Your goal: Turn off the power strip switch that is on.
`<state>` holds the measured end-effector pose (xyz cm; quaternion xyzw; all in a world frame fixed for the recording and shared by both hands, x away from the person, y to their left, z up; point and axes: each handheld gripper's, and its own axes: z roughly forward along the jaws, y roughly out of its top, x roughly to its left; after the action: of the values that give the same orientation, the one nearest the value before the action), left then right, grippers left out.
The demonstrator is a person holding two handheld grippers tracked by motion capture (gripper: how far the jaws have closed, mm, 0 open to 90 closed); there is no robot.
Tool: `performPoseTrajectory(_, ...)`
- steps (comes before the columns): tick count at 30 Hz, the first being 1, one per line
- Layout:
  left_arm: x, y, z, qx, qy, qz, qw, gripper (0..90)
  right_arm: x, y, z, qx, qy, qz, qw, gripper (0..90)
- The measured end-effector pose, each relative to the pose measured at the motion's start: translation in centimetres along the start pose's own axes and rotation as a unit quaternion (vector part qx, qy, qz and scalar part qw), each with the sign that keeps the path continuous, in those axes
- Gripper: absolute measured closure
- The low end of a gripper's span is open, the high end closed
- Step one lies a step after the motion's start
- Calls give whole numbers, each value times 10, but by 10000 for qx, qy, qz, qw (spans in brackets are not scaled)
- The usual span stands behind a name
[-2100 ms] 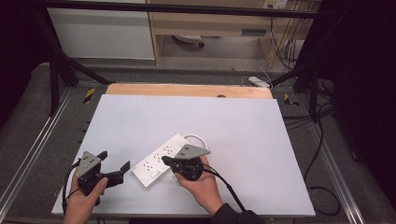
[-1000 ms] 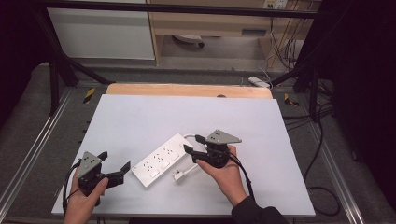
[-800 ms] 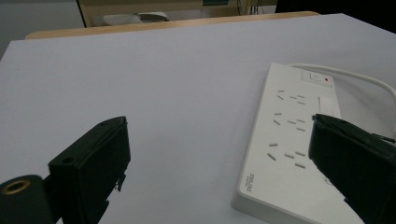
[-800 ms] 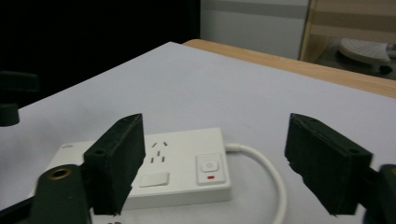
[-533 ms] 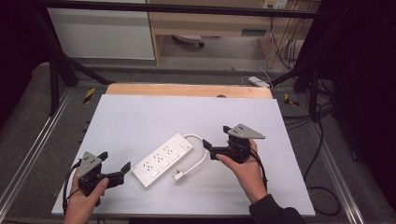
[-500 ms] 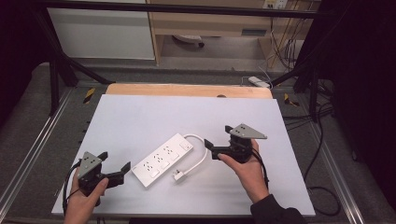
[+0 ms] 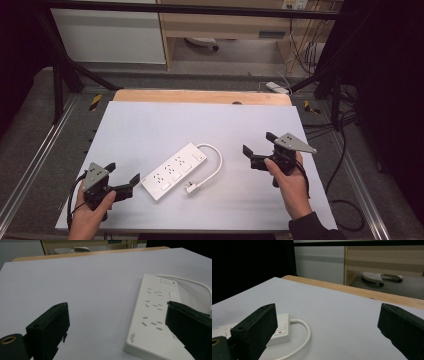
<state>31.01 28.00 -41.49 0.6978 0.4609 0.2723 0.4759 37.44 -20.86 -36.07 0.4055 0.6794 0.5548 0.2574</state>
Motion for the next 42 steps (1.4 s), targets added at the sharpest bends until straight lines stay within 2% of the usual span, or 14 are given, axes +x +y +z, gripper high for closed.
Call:
performPoseTrajectory(11,-1,0,0,1,-18,20,10000,54,-29,-10,-30,-87,-186,79,9998,42)
performPoseTrajectory(22,-1,0,0,11,-20,17,10000,54,-53,-33,-48,-65,-448,49,9990,49)
performPoseTrajectory(31,-2,-1,0,19,-10,18,10000,53,-57,-55,-54,71,-540,-86,9985,47)
performPoseTrajectory(42,-2,-1,0,25,-17,34,10000,53,-52,-76,-47,353,-339,-133,9987,33)
